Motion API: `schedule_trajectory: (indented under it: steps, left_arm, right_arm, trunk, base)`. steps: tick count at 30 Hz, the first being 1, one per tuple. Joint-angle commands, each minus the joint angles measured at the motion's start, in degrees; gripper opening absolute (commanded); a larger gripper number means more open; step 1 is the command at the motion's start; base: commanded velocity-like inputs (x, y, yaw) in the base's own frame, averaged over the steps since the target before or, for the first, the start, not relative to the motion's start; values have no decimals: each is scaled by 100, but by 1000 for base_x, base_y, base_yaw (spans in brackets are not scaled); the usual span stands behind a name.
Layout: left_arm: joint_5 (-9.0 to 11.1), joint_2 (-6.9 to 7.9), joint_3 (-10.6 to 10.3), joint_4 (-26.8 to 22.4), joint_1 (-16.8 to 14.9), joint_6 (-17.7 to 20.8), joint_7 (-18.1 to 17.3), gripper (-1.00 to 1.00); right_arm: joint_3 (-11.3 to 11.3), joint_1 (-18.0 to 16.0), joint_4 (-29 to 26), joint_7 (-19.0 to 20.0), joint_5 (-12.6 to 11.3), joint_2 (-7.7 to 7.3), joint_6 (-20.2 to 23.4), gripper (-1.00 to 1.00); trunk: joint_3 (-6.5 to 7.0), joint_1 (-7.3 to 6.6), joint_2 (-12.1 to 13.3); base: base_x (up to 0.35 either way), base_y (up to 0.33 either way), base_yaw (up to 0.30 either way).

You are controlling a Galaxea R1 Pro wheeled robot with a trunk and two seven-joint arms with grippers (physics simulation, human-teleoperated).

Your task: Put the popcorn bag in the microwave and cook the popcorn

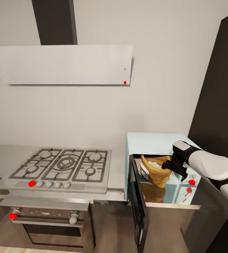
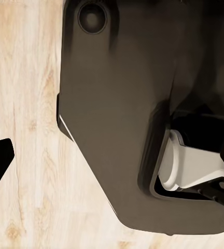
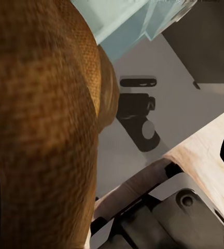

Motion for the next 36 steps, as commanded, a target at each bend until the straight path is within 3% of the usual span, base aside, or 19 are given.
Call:
schedule_trajectory:
  steps: [1, 36]
  left_arm:
    - [2, -2, 37, -8, 3, 8, 2, 100]
    - [2, -2, 37, -8, 3, 3, 2, 100]
  right_arm:
    - [24, -5, 9, -30, -60, -3, -5, 100]
    - [-13, -5, 6, 15, -68, -3, 4, 100]
  trunk:
    - [8, 2, -3]
    - [339, 2, -3]
  base:
    - [0, 0, 0]
    - [0, 0, 0]
